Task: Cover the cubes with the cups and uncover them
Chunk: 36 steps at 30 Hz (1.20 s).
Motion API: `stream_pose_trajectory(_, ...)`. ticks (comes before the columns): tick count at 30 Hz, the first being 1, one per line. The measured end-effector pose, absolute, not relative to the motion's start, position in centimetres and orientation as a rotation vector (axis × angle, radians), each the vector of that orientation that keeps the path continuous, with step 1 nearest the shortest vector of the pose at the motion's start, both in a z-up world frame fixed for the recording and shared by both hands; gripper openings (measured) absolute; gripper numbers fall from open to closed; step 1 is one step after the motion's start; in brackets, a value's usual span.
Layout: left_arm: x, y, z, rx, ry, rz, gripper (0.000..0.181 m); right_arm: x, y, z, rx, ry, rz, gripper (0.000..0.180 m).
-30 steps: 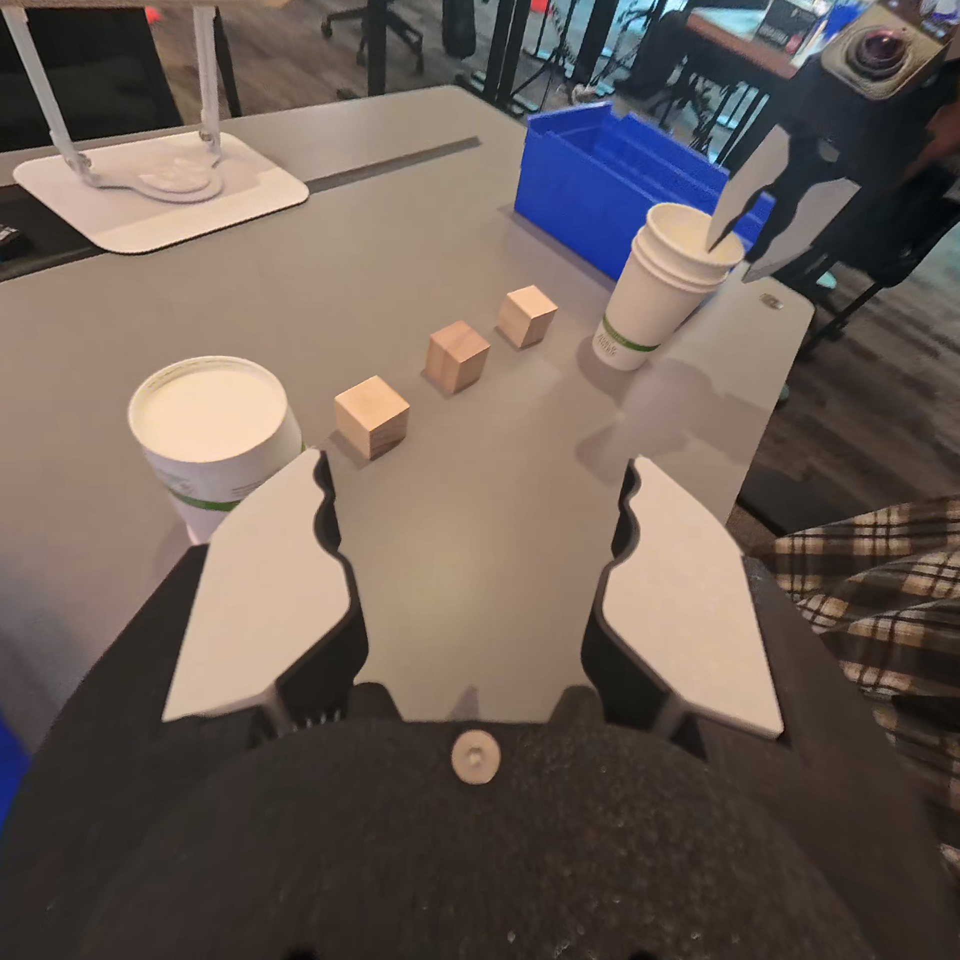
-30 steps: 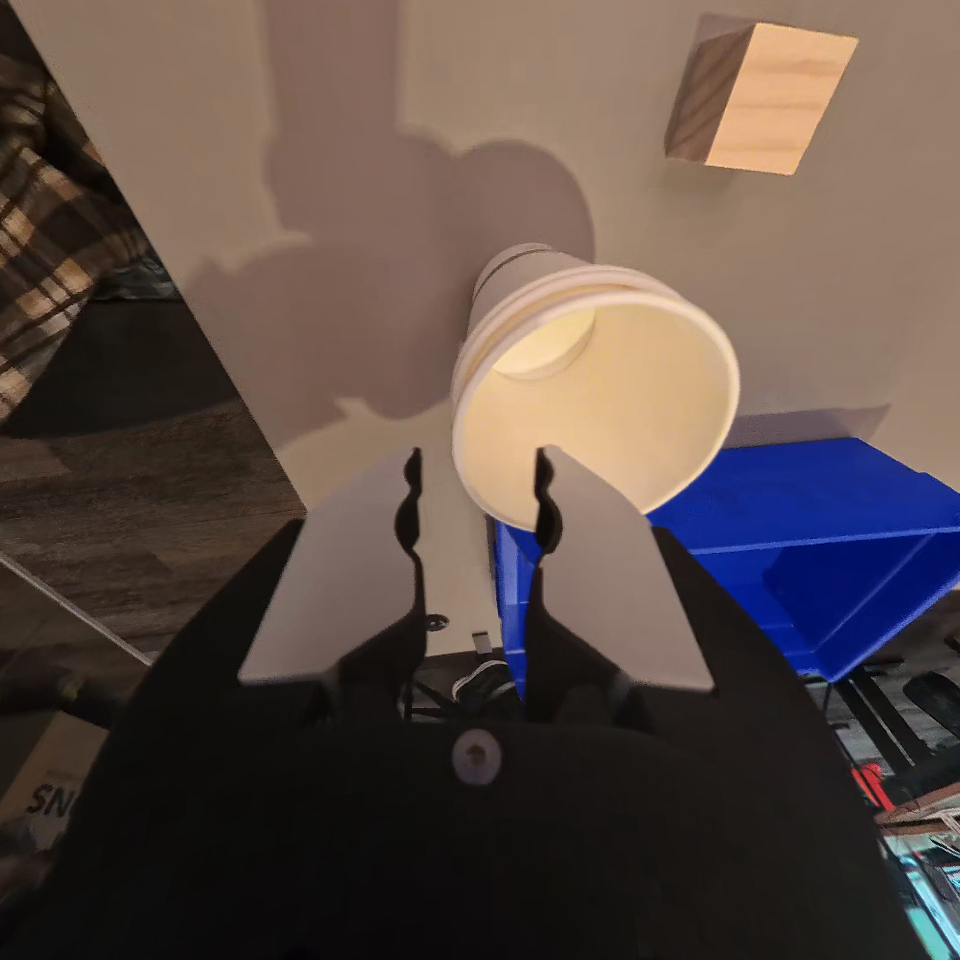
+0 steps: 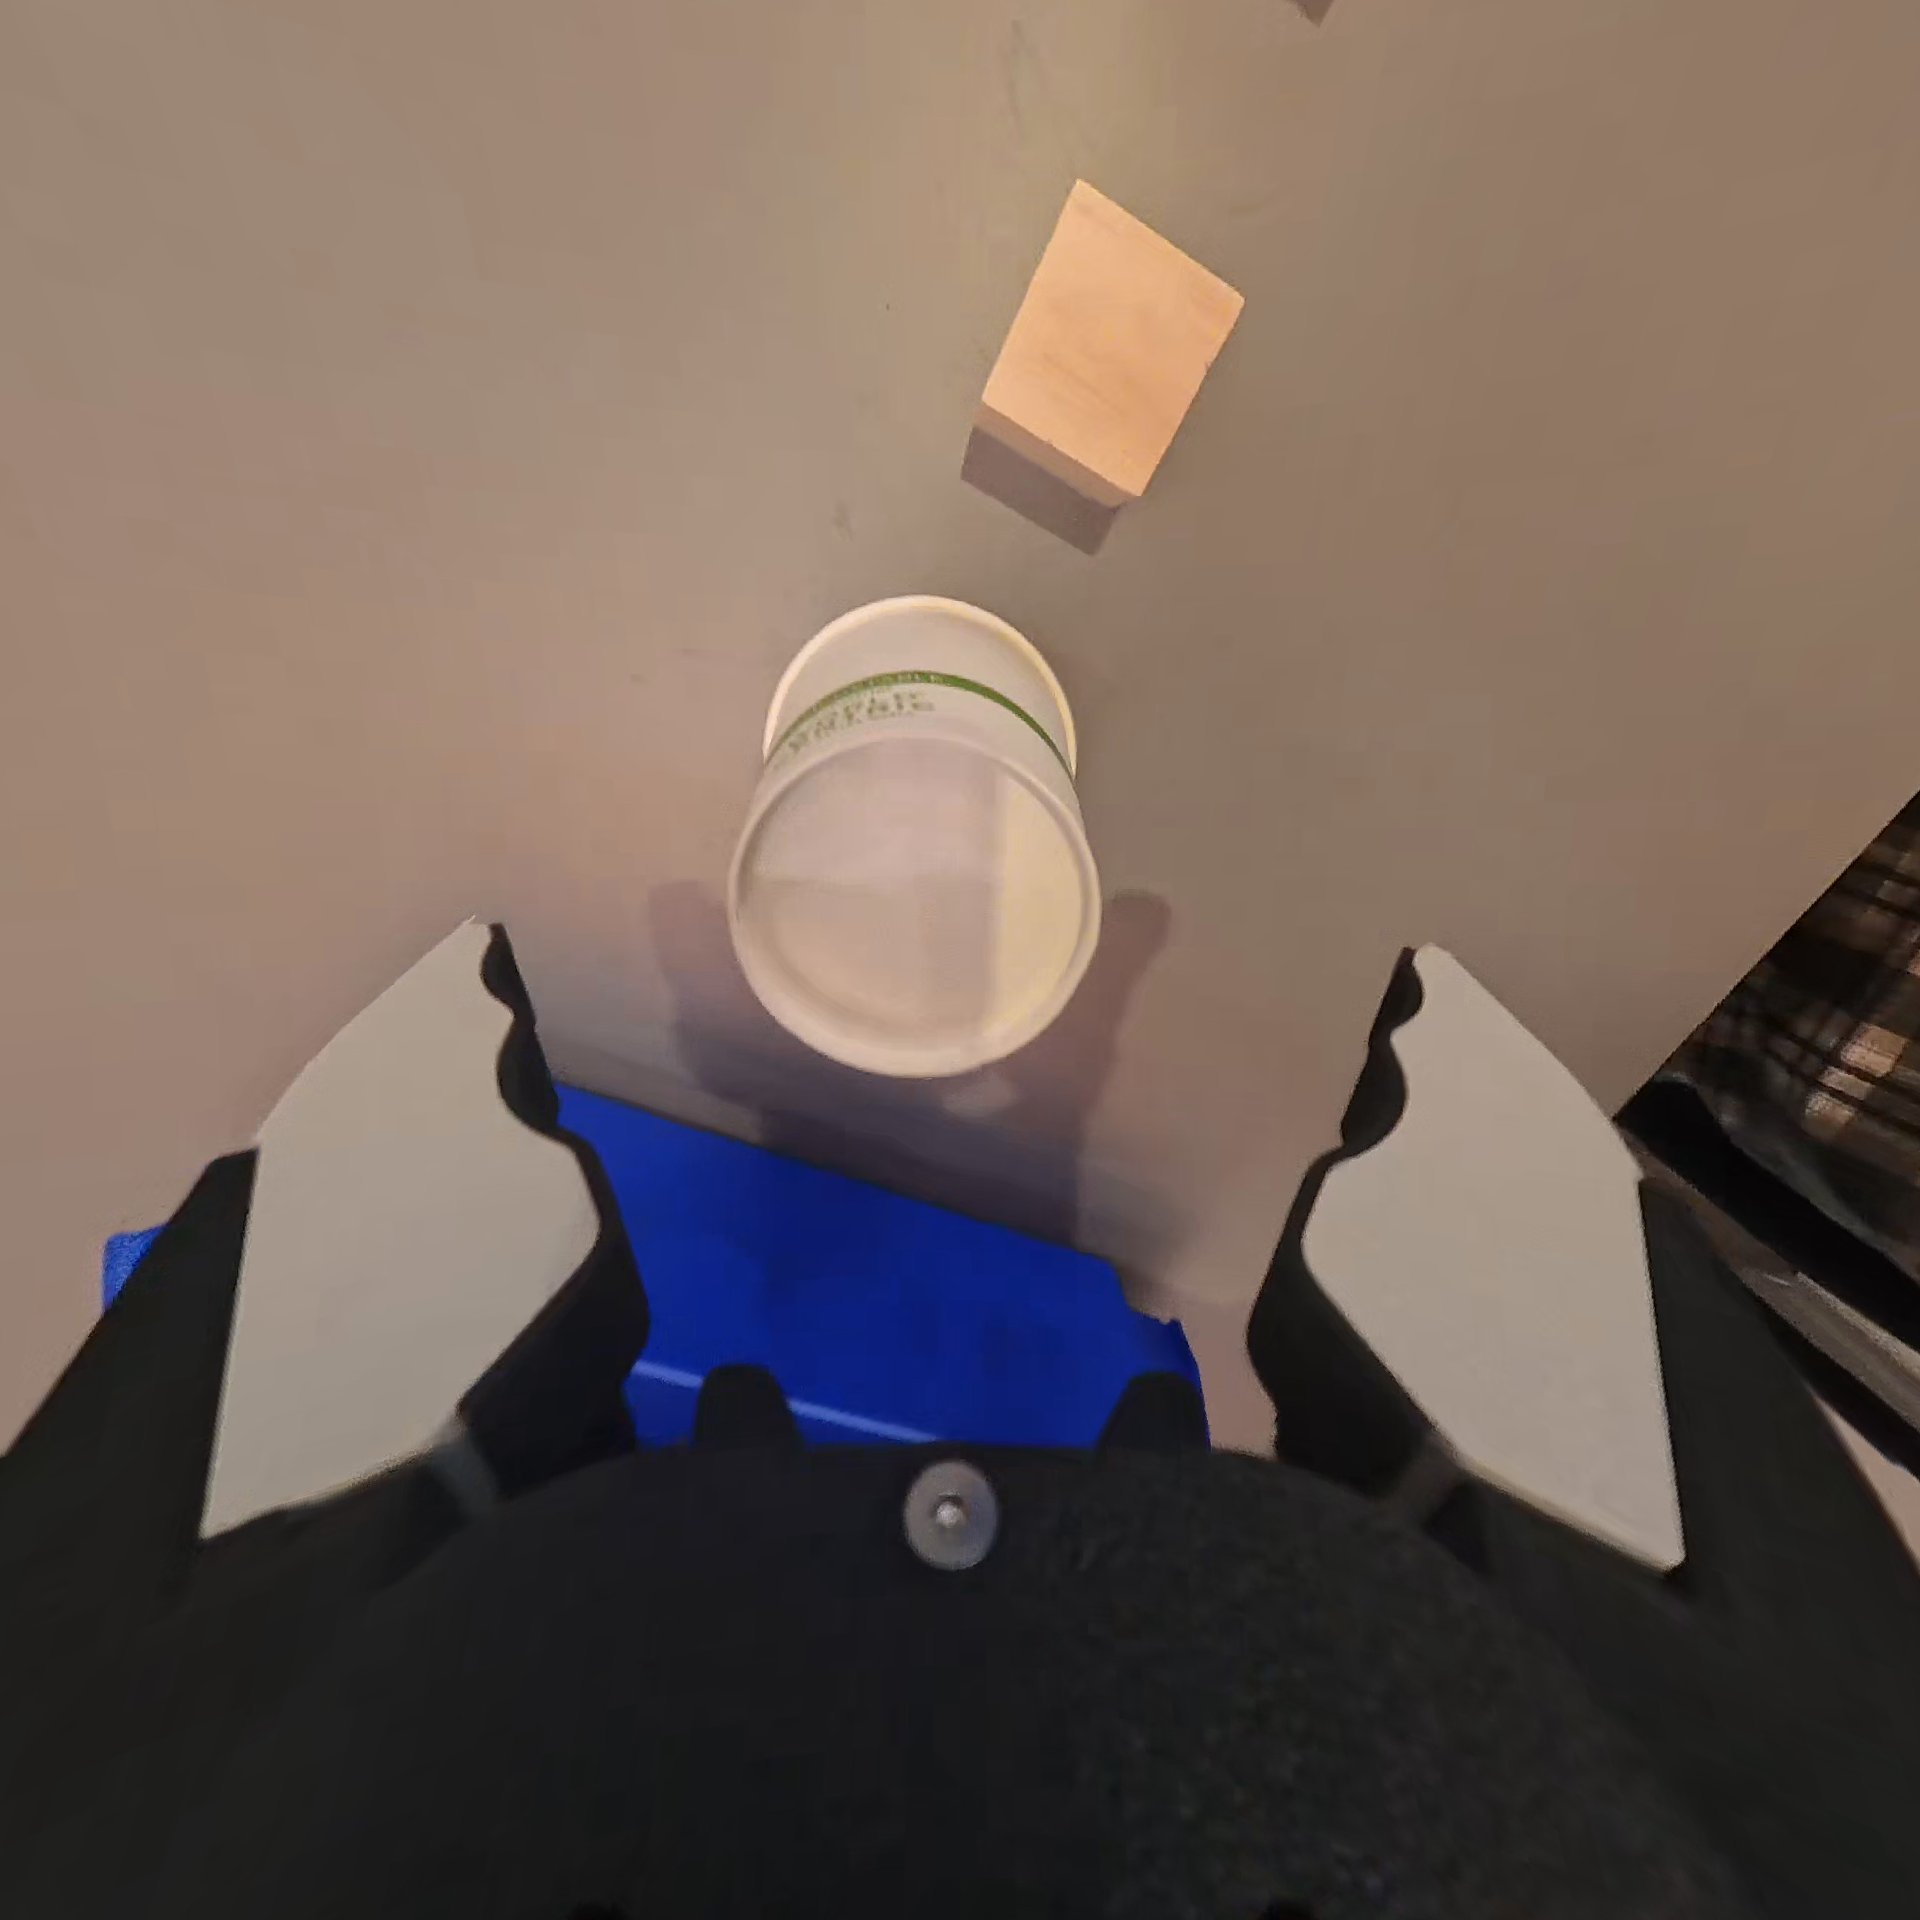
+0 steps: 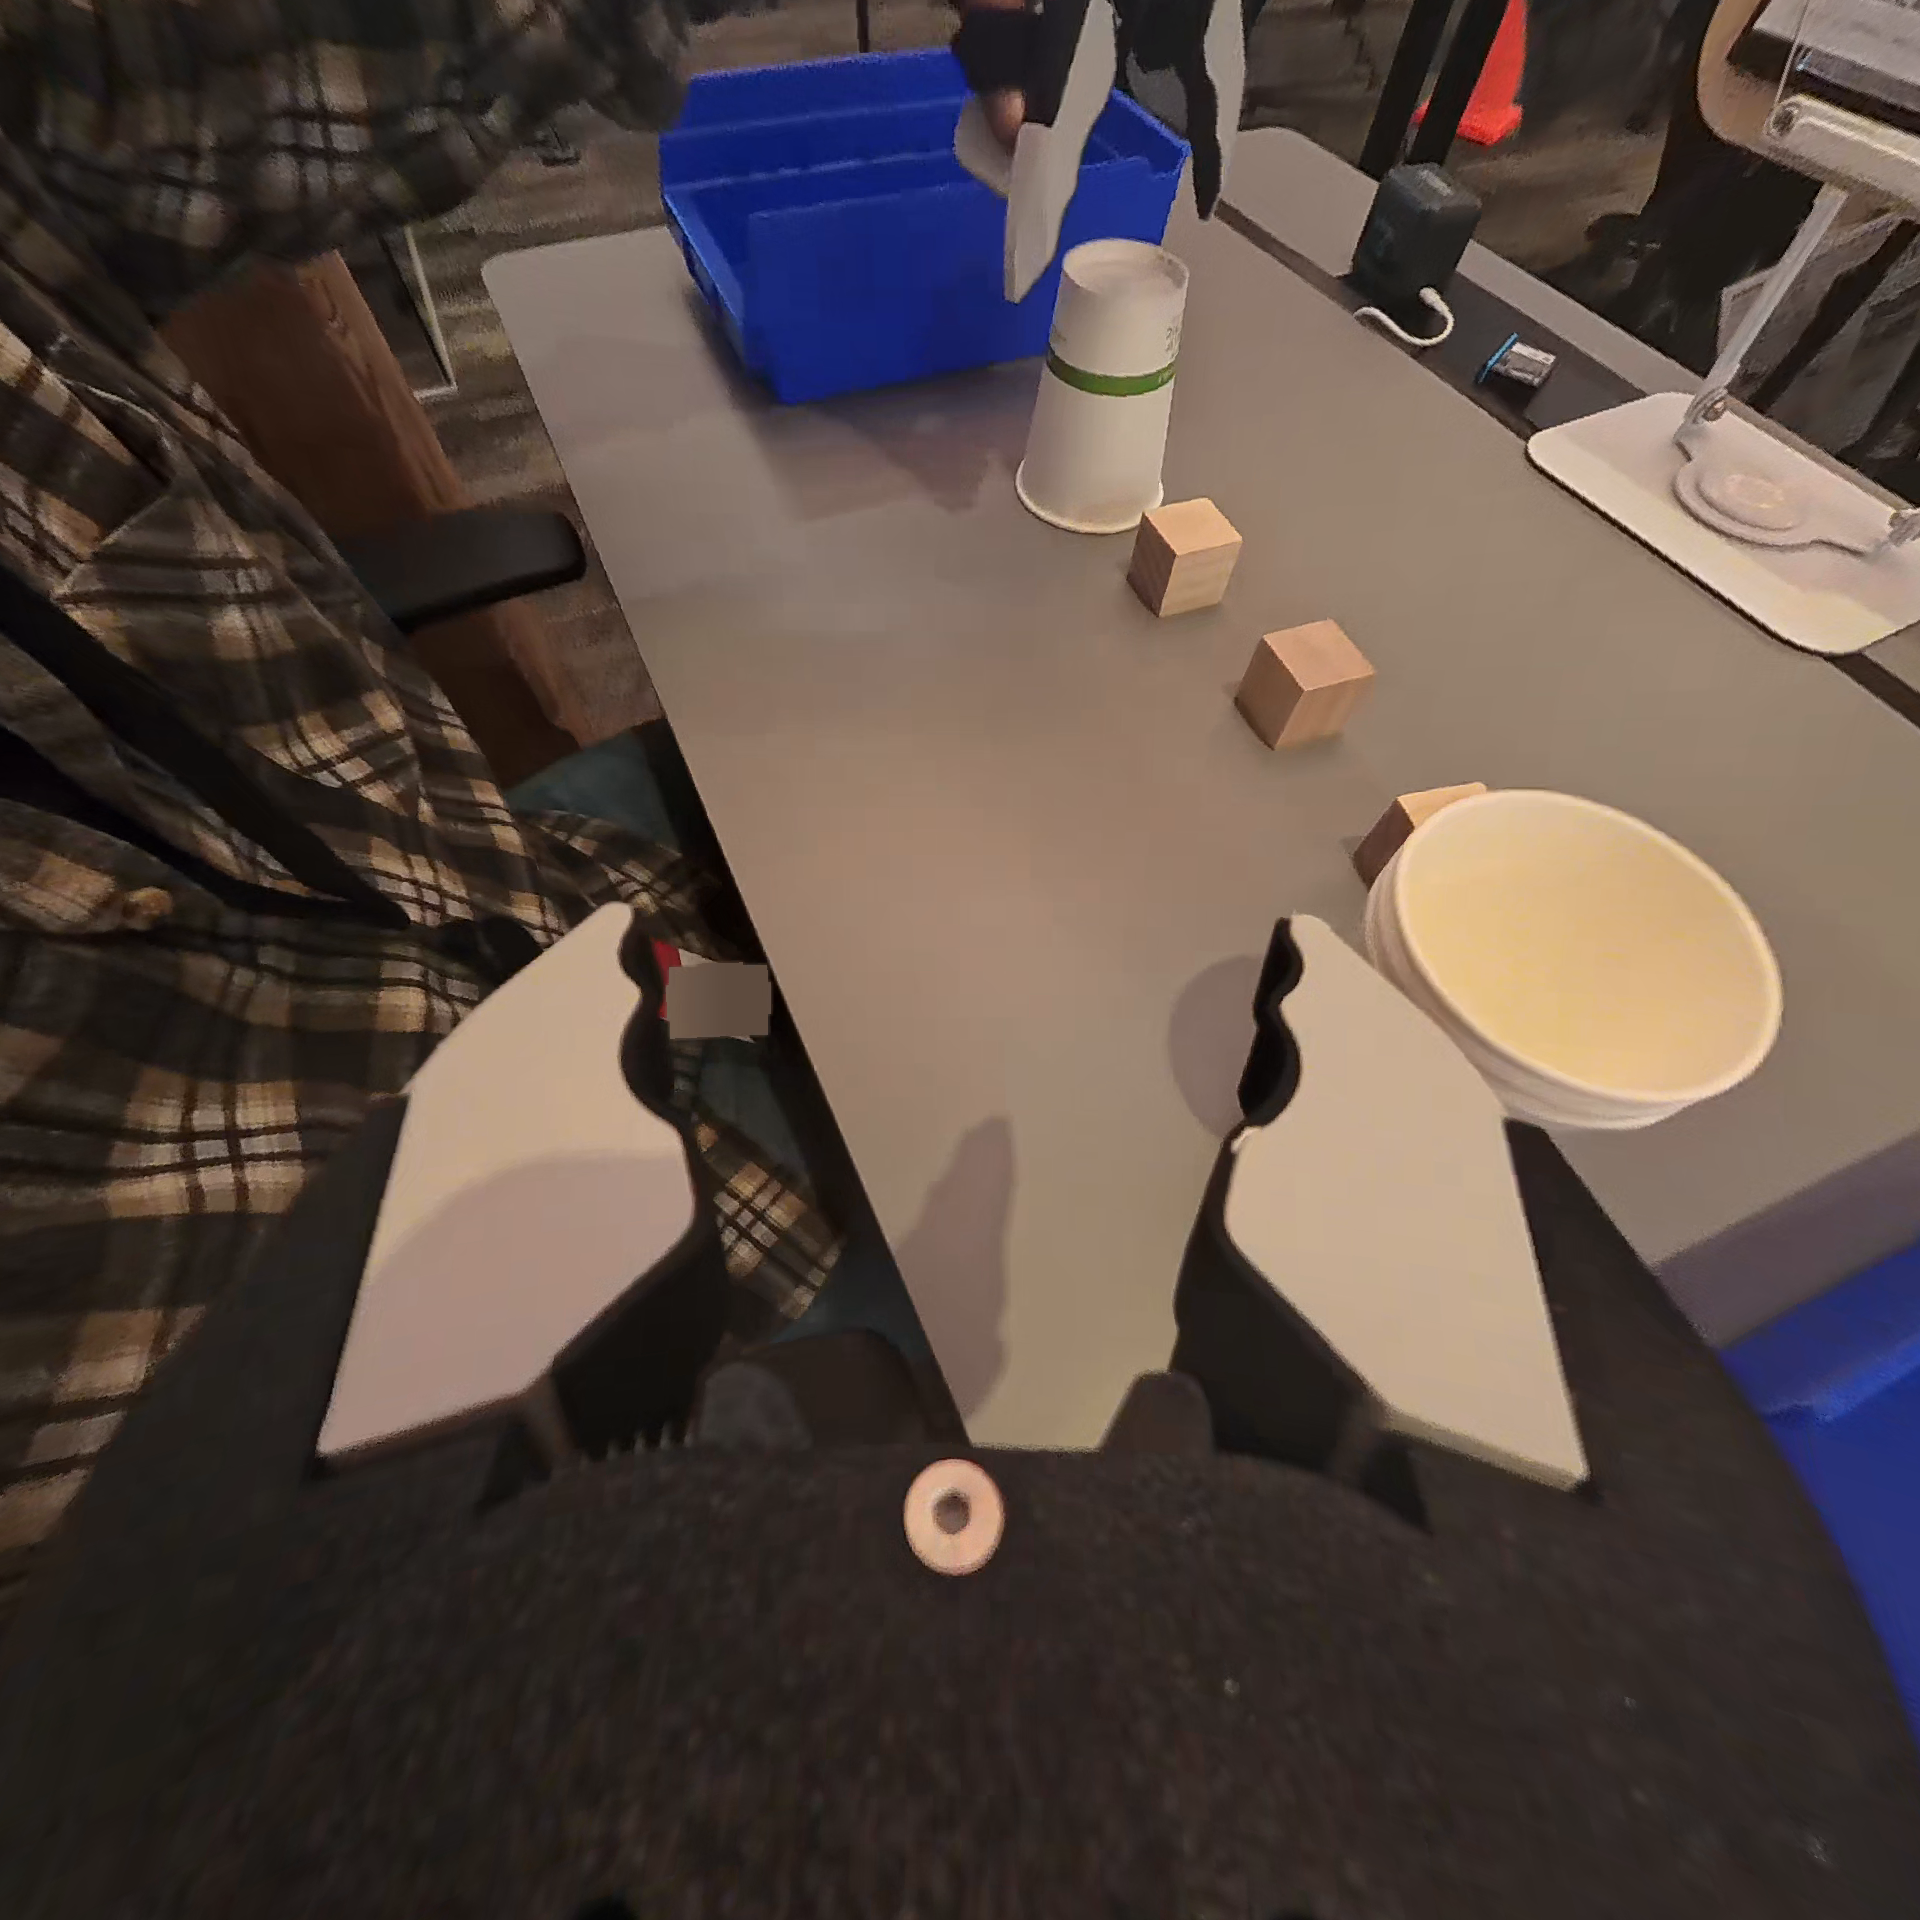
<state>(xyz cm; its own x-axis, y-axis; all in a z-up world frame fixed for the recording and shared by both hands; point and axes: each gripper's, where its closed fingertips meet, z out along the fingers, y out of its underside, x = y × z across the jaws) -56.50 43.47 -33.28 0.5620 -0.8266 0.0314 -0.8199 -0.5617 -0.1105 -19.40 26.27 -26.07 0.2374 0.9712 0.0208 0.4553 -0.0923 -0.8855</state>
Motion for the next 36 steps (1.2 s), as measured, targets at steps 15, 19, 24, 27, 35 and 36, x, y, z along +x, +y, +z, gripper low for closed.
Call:
stream_pose_trajectory(15, -57.3, 43.2, -37.7, -2.84, 1.455, -0.122, 0.092, -19.4, 26.3, -26.9, -1.663, -1.306, 0.814, 0.103)
stream_pose_trajectory(19, -57.6, 43.3, -37.4, -2.843, 1.429, -0.106, 0.092, -19.3, 26.4, -26.6, -1.649, -1.291, 0.821, 0.097)
stream_pose_trajectory(24, -57.5, 43.4, -35.6, -2.806, 1.367, -0.176, 0.092, -19.5, 26.4, -26.4, -1.638, -1.272, 0.856, 0.092)
stream_pose_trajectory(27, -57.8, 43.2, -34.4, -2.798, 1.349, -0.181, 0.092, -19.6, 26.3, -26.5, -1.636, -1.277, 0.861, 0.092)
stream_pose_trajectory(35, -58.2, 42.7, -32.1, -2.791, 1.334, -0.182, 0.092, -19.9, 26.0, -26.6, -1.63, -1.285, 0.871, 0.092)
stream_pose_trajectory(36, -58.2, 42.6, -31.6, -2.788, 1.333, -0.181, 0.092, -19.9, 26.0, -26.5, -1.629, -1.284, 0.869, 0.092)
